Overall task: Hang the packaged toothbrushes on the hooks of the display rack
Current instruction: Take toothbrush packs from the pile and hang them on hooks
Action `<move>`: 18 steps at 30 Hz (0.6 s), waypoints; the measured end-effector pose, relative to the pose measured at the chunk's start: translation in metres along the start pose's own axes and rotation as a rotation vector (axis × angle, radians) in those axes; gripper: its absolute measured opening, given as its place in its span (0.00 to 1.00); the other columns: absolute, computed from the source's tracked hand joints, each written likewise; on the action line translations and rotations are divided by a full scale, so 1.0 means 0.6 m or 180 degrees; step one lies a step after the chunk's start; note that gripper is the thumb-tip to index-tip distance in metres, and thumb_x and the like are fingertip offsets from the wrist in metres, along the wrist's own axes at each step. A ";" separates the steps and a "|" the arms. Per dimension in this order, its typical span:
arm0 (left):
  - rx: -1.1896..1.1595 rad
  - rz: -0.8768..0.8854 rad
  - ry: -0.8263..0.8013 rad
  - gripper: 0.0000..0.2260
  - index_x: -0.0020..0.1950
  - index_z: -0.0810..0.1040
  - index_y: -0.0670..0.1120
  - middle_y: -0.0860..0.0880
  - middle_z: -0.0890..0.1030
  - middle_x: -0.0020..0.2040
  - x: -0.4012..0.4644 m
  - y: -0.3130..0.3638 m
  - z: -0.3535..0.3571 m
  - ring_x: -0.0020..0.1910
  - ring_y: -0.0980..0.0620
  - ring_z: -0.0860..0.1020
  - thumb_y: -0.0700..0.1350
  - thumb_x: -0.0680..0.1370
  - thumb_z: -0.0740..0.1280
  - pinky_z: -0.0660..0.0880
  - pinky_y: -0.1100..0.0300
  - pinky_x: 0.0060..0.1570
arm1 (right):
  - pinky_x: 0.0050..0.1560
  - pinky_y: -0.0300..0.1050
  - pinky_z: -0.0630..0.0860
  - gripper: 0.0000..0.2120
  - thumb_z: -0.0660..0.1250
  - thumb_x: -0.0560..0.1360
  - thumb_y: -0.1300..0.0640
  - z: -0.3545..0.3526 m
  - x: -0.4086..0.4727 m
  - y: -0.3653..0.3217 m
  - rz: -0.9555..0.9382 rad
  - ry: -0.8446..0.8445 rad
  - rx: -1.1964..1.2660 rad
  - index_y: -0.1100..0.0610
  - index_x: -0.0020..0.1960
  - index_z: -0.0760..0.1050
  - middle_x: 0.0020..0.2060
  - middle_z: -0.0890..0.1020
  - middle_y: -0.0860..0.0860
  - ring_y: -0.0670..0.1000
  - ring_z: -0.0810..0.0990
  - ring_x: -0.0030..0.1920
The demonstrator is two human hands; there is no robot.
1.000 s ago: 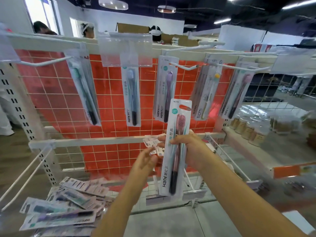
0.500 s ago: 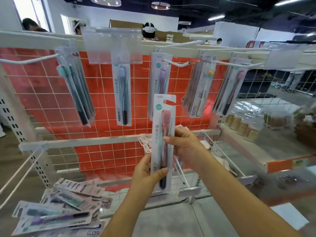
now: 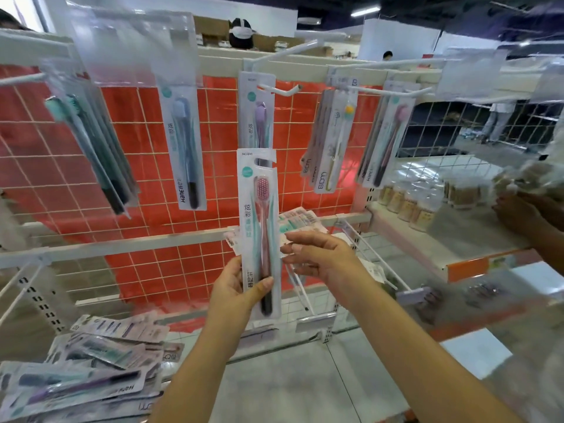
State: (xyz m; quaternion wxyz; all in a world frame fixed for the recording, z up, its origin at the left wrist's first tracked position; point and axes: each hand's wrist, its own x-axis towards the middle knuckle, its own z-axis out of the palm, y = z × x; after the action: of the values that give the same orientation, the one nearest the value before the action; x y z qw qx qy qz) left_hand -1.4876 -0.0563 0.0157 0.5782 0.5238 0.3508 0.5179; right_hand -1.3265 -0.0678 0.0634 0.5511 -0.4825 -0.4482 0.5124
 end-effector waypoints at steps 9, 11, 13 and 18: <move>-0.0029 -0.0016 -0.0061 0.18 0.55 0.75 0.52 0.50 0.83 0.50 0.015 -0.002 0.111 0.49 0.54 0.82 0.33 0.73 0.68 0.78 0.59 0.52 | 0.41 0.41 0.78 0.07 0.66 0.73 0.67 -0.086 -0.016 -0.026 0.0011 0.0317 0.0101 0.59 0.48 0.79 0.37 0.84 0.51 0.48 0.83 0.37; -0.0017 0.0027 -0.0076 0.18 0.55 0.75 0.52 0.49 0.82 0.51 0.015 -0.002 0.149 0.49 0.54 0.81 0.32 0.73 0.68 0.78 0.59 0.51 | 0.37 0.38 0.78 0.07 0.66 0.73 0.67 -0.106 -0.014 -0.042 -0.0022 0.0351 0.0007 0.59 0.48 0.79 0.37 0.83 0.51 0.48 0.82 0.35; 0.0005 0.0065 -0.0049 0.18 0.53 0.75 0.53 0.50 0.82 0.50 0.013 -0.003 0.184 0.48 0.55 0.81 0.32 0.73 0.68 0.78 0.63 0.47 | 0.35 0.36 0.78 0.07 0.66 0.74 0.68 -0.127 -0.013 -0.055 -0.0076 0.0420 -0.0064 0.58 0.46 0.79 0.38 0.82 0.51 0.48 0.81 0.35; 0.0094 0.0089 0.0049 0.16 0.54 0.75 0.52 0.48 0.82 0.50 0.011 -0.002 0.257 0.50 0.51 0.81 0.33 0.73 0.68 0.77 0.58 0.51 | 0.37 0.38 0.77 0.06 0.65 0.76 0.63 -0.179 -0.016 -0.065 -0.0314 0.0477 -0.0532 0.55 0.44 0.77 0.39 0.81 0.51 0.49 0.79 0.40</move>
State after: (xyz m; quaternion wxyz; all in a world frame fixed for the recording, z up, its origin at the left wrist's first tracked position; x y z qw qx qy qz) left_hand -1.3395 -0.0870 0.0468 0.5604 0.5331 0.3556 0.5247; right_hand -1.2157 -0.0854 0.0876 0.5655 -0.5410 -0.4700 0.4081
